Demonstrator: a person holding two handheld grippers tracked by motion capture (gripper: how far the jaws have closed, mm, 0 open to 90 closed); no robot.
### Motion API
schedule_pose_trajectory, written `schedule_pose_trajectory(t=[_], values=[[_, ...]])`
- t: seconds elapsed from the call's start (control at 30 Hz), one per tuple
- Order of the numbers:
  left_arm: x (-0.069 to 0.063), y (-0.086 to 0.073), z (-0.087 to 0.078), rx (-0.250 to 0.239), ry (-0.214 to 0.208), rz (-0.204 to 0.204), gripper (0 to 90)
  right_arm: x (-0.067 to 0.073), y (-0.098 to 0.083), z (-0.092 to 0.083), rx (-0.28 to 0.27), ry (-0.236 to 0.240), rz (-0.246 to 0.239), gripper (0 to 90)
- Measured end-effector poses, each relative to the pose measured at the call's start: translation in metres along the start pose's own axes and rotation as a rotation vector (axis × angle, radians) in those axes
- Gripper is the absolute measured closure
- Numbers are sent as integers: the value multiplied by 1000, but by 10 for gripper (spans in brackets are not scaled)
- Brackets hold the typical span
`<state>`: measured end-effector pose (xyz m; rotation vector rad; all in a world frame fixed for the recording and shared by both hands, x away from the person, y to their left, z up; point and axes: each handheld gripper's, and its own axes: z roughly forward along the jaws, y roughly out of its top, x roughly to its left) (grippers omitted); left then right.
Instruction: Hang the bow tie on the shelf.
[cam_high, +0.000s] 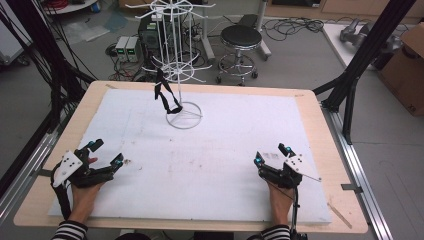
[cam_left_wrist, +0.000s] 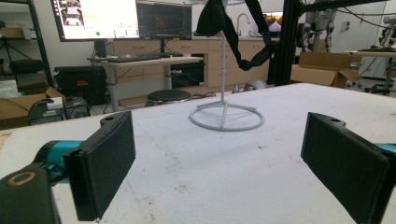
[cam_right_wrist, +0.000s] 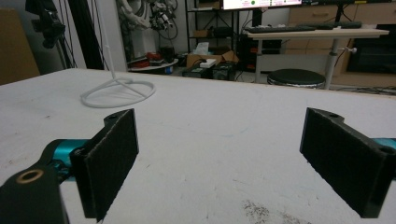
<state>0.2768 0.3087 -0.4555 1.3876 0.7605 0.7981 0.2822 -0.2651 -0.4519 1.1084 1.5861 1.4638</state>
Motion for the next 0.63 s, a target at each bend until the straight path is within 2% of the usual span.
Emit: schedule_pose_trajectory(t=[0.37,0.63], values=[[0,0,0,5,-1,2,112,0,0,-1,2,9,11,106],[1,0,0,-3,-3,-6,112,0,0,0,0,5,-3,106]])
